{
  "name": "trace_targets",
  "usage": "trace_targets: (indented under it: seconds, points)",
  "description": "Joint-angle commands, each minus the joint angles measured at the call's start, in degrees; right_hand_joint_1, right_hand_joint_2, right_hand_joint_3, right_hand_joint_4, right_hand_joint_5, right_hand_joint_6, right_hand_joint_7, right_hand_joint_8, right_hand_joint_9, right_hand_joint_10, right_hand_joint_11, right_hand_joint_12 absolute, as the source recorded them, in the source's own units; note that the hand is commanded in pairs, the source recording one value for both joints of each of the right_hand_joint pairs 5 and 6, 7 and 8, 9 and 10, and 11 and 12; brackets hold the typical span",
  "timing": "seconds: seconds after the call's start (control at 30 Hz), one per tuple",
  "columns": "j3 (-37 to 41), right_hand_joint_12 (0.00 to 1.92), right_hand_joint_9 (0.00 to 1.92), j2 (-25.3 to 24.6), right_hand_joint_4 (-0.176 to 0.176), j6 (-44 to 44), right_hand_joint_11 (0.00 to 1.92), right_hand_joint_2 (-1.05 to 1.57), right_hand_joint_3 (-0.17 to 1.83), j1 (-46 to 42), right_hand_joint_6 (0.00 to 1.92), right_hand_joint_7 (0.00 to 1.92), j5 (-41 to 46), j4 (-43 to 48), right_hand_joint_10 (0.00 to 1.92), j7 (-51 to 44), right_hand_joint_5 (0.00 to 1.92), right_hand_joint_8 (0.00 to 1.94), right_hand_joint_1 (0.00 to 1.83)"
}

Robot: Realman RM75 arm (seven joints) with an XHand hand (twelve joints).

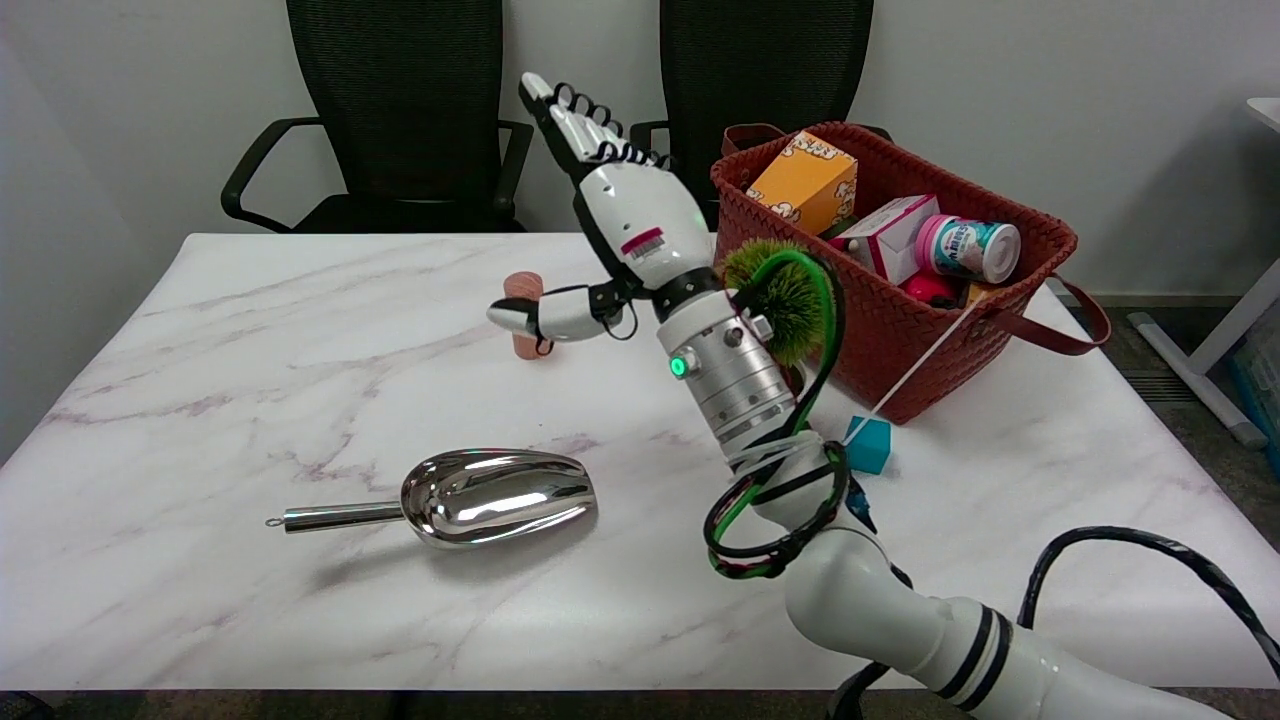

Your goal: Pick up the wooden cylinder.

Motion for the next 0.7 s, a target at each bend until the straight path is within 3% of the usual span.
trace_targets:
  seconds: [0.03,0.7]
  points:
    - [-1.1,0.36,0.23,-1.6,0.000,-1.5,0.36,0.50,0.21,1.8,0.08,0.15,-0.1,-7.3,0.23,-6.6,0.08,0.15,1.09]
    - [-0.9,0.30,0.18,-2.8,0.000,-1.7,0.30,0.48,0.22,2.9,0.07,0.16,0.4,-12.6,0.18,-6.1,0.07,0.16,1.04]
